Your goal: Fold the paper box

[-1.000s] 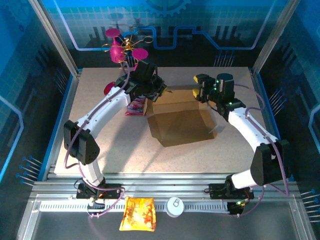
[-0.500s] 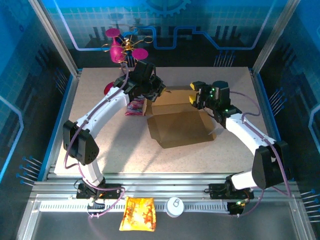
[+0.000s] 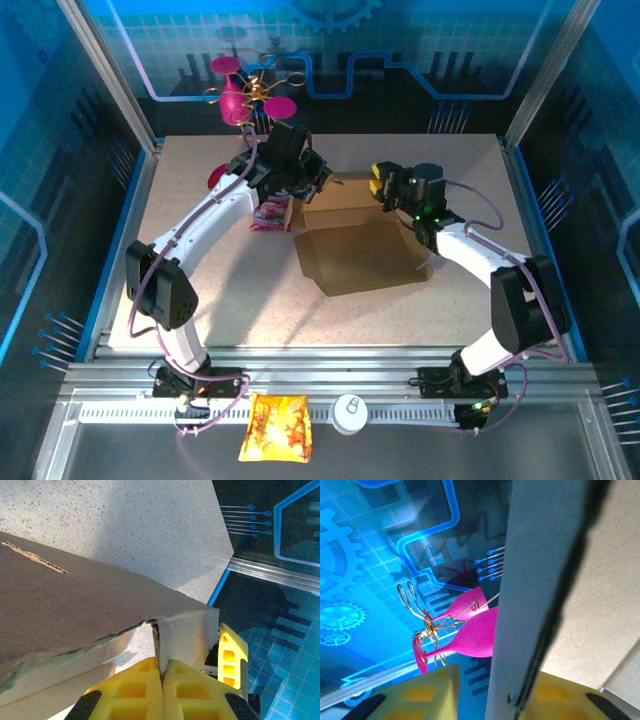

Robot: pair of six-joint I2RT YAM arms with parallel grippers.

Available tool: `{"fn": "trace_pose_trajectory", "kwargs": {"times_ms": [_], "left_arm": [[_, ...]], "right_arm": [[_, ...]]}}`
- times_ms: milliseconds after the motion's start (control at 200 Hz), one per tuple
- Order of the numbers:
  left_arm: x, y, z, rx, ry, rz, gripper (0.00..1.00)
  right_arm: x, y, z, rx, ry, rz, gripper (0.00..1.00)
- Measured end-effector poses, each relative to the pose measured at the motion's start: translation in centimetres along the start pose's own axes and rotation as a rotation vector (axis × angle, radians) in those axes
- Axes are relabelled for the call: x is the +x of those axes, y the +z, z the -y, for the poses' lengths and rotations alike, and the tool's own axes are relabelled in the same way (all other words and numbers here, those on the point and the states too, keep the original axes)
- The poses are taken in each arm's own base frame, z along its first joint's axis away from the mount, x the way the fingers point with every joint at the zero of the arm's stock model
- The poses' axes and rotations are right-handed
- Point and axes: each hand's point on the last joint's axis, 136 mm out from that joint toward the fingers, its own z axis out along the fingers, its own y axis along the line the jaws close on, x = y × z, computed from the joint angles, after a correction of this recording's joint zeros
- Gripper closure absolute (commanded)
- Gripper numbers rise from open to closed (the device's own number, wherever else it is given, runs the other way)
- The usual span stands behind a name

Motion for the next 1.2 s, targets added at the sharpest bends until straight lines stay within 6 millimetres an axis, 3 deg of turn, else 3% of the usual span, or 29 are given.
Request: {"fn": "trace_pose_trajectory", "kwargs": {"times_ms": [365, 580, 715, 835, 931, 1036, 1126, 1201], "left_arm": [[-0.1, -0.7, 0.6, 0.034, -0.018, 0.006, 1.0], [-0.1, -0.6, 0.5, 0.035, -0.02, 0.007, 1.0], [-0.1, -0.7, 0.5, 0.033, 0.006, 0.006, 0.61], [0.0, -1.1, -0.3, -0.003, 0.068, 0.01, 0.47], [-0.1, -3.0, -0.7, -0.008, 0.151, 0.041, 0.37], [-0.3, -7.0, -2.3, 0.014, 0.223, 0.084, 0.34], [-1.7, -10.3, -4.6, 0.046, 0.215, 0.136, 0.42], [-3.6, -11.4, -7.3, 0.058, 0.163, 0.168, 0.53]], "right_arm": [[0.0, 0.3, -1.8, -0.092, 0.01, 0.024, 0.8], [-0.2, 0.7, -1.2, -0.079, 0.015, 0.035, 0.96], [-0.3, 0.7, -0.8, -0.06, 0.022, 0.039, 1.0], [-0.6, 0.7, 0.0, 0.006, 0.031, 0.059, 1.0], [-1.1, 0.1, -0.1, 0.069, 0.043, 0.086, 1.0], [-1.6, -1.2, -1.7, 0.099, 0.052, 0.11, 1.0], [-2.1, -2.5, -3.8, 0.103, 0.06, 0.127, 1.0], [-2.3, -3.5, -5.2, 0.105, 0.06, 0.135, 1.0]]}}
